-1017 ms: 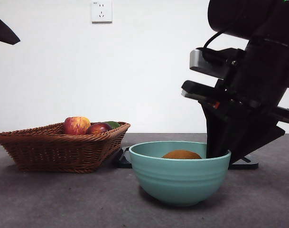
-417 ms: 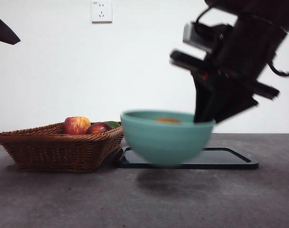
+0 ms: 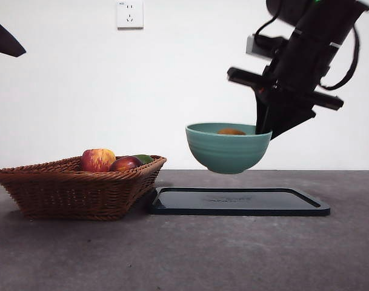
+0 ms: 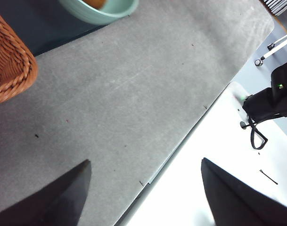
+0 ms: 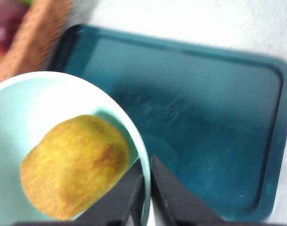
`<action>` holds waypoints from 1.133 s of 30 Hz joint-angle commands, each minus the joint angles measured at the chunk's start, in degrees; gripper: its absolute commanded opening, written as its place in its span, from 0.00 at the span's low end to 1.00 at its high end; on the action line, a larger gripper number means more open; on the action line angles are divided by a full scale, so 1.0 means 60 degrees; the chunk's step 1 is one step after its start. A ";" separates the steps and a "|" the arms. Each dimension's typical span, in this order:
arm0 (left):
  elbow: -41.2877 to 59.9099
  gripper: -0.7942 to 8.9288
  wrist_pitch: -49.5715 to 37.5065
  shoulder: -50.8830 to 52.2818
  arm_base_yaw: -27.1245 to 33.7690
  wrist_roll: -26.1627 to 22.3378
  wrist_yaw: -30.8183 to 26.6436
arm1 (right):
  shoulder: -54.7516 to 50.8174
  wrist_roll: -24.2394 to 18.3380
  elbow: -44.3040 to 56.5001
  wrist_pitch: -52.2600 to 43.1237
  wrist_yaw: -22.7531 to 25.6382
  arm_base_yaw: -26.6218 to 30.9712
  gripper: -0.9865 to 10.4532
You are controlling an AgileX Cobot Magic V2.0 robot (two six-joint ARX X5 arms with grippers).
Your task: Pick up the wifruite, put it on the bowl, pick up the plate, put it on desk
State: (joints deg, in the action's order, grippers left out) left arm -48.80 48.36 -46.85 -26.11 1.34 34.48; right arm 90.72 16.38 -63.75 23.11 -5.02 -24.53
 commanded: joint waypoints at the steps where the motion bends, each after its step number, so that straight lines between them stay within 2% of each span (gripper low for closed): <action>1: -0.0106 0.46 -0.0055 -0.0047 -0.0044 -0.0124 0.0051 | 0.0685 -0.0259 -0.0470 -0.0215 -0.0171 0.0055 0.09; 10: -0.0106 0.46 0.0018 -0.0047 -0.0044 -0.0124 0.0051 | 0.1854 -0.0605 -0.0838 -0.0707 -0.0157 0.0153 0.09; 22: -0.0106 0.46 0.0011 -0.0047 -0.0044 -0.0120 0.0051 | 0.2051 -0.0849 -0.0845 -0.0667 -0.0164 0.0255 0.09; 24: -0.0106 0.46 0.0011 -0.0047 -0.0044 -0.0120 0.0051 | 0.2051 -0.0849 -0.0845 -0.0667 -0.0164 0.0255 0.12; 27: -0.0106 0.46 0.0015 -0.0047 -0.0044 -0.0120 0.0051 | 0.2051 -0.0841 -0.0845 -0.0637 -0.0157 0.0255 0.23; 34: -0.0106 0.46 0.0022 -0.0047 -0.0044 -0.0120 0.0051 | 0.2040 -0.0845 -0.0845 -0.0572 -0.0051 0.0255 0.24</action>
State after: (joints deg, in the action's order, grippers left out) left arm -48.80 48.69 -46.85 -26.11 1.34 34.48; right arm 101.95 11.79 -67.35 19.92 -5.74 -22.74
